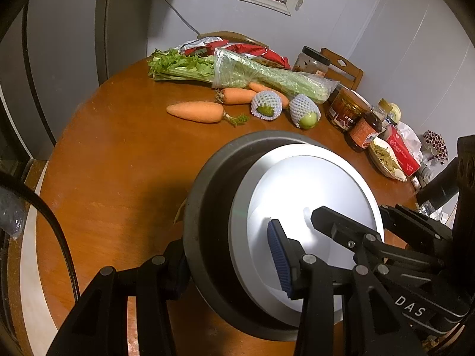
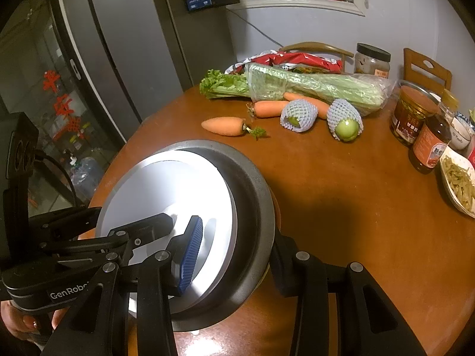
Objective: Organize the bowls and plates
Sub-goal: 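Carry the steel bowl over the grey tray on the plate stack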
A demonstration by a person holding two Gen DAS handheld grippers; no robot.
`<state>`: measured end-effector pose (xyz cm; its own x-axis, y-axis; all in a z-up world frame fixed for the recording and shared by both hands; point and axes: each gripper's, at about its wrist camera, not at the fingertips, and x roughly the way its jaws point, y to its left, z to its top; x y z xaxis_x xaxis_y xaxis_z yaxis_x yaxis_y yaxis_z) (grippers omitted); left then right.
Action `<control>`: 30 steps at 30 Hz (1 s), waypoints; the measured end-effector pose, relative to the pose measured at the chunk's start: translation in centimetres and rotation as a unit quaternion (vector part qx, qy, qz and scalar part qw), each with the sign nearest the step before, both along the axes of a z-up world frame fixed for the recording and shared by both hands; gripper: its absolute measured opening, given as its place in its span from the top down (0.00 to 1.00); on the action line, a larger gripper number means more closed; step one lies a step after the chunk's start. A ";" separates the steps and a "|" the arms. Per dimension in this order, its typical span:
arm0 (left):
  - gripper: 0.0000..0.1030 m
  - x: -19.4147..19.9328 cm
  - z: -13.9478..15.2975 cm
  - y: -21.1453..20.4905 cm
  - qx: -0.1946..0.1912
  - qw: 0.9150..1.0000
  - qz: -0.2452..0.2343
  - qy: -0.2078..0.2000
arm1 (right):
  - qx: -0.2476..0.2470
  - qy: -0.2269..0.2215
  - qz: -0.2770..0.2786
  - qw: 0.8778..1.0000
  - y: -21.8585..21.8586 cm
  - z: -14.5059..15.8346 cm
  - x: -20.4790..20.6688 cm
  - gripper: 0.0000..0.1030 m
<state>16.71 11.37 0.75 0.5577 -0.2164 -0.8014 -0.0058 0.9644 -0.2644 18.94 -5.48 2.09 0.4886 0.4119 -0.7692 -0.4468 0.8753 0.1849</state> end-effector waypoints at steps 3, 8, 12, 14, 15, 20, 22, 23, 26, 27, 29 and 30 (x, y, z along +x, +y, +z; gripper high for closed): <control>0.55 0.0 -0.3 -0.1 -0.001 1.000 -0.001 0.002 | -0.004 0.001 0.000 1.000 0.1 -0.2 0.0 0.58; 0.55 0.0 -0.5 -0.1 -0.002 1.000 -0.004 0.002 | -0.006 0.002 -0.002 1.000 0.1 -0.4 0.0 0.58; 0.54 0.2 -0.8 -0.1 -0.004 1.000 -0.006 0.005 | -0.008 0.002 -0.003 1.000 0.1 -0.6 0.0 0.58; 0.54 0.2 -0.9 -0.1 -0.003 1.000 -0.008 0.004 | -0.009 0.002 -0.005 1.000 0.1 -0.7 0.0 0.58; 0.54 0.2 -0.9 -0.1 -0.003 1.000 -0.008 0.005 | -0.010 0.000 -0.005 1.000 0.1 -0.7 0.0 0.58; 0.54 0.2 -1.0 -0.1 0.006 1.000 -0.008 0.005 | -0.019 -0.007 -0.004 1.000 0.5 -0.7 -0.2 0.58; 0.54 0.3 -1.2 -0.2 0.020 1.000 -0.006 0.008 | -0.025 -0.011 -0.002 1.000 0.7 -0.8 -0.3 0.58; 0.54 0.3 -1.3 -0.3 0.029 1.000 -0.006 0.010 | -0.028 -0.015 -0.002 0.999 0.7 -0.8 -0.4 0.58; 0.54 0.4 -1.5 -0.3 0.038 0.999 -0.006 0.012 | -0.032 -0.020 0.001 0.999 1.0 -0.8 -0.5 0.58; 0.54 0.4 -1.5 -0.3 0.038 0.999 -0.007 0.011 | -0.034 -0.022 0.001 0.999 1.0 -0.8 -0.5 0.58; 0.54 0.4 -1.6 -0.2 0.040 0.999 -0.007 0.010 | -0.034 -0.024 0.000 0.999 1.0 -0.9 -0.4 0.57; 0.54 0.4 -1.6 -0.2 0.041 0.999 -0.007 0.010 | -0.034 -0.024 0.001 0.999 1.0 -0.9 -0.4 0.58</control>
